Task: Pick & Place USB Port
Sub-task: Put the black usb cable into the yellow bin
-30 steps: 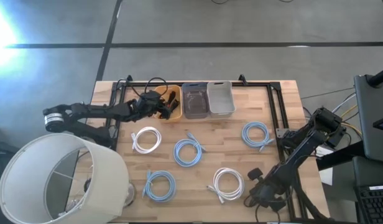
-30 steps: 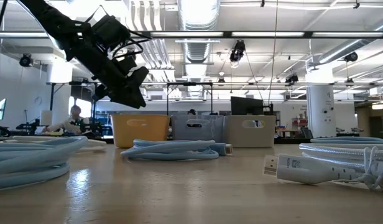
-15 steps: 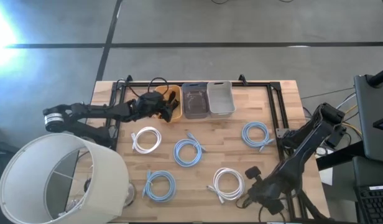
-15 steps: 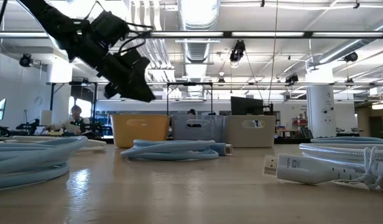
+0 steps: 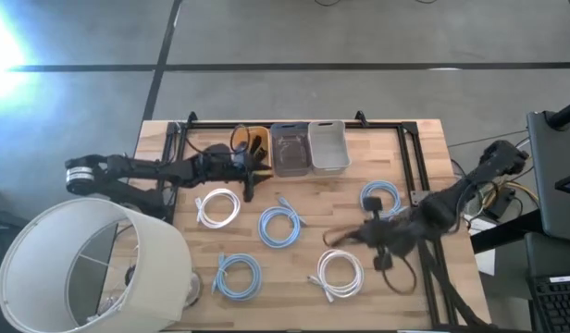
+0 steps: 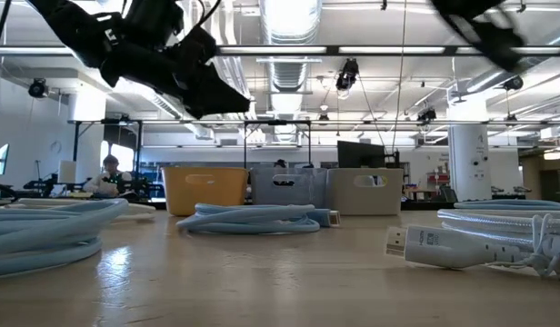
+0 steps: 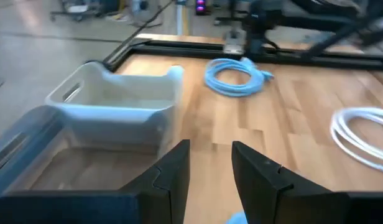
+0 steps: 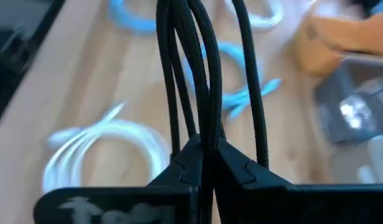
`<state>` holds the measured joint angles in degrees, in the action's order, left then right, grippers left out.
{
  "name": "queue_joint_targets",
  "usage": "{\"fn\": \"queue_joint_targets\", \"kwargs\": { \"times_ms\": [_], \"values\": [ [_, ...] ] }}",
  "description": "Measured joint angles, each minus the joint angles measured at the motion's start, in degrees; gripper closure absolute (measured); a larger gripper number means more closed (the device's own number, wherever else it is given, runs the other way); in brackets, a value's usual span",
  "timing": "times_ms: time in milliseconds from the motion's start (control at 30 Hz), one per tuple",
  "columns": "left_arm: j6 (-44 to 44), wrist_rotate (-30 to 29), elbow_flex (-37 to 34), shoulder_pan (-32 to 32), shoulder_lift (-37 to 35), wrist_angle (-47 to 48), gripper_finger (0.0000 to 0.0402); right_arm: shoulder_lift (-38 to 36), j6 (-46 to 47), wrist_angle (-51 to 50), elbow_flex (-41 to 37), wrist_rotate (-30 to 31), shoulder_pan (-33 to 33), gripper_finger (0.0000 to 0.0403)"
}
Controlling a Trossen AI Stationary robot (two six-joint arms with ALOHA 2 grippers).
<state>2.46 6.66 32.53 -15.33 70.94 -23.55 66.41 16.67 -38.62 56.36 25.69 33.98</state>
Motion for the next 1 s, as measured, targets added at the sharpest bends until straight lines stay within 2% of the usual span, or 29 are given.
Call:
{"fn": "queue_joint_targets", "kwargs": {
  "times_ms": [200,500,633,833,1000],
  "values": [
    [0.59,-0.04,0.00,4.29,1.19,-2.80,0.0280,-1.75,-9.08,16.40,-5.17,0.01,-10.58,0.0390],
    [0.61,-0.16,0.00,6.50,3.65,-10.68,0.0275,3.12,-15.57,43.06,-12.32,-0.02,-20.55,0.0390],
    [-0.02,-0.17,0.00,6.82,5.50,-13.32,0.0246,6.38,-15.85,46.88,-12.55,-0.03,-22.75,0.0390],
    [-2.37,-0.29,0.00,7.17,9.97,-22.99,0.0187,11.66,-15.87,52.58,-12.57,-0.15,-24.58,0.0390],
    [-2.38,-0.26,0.86,8.33,13.91,-27.39,0.0164,15.08,-15.85,56.88,-12.53,-0.15,-25.64,0.0390]
  ]
}}
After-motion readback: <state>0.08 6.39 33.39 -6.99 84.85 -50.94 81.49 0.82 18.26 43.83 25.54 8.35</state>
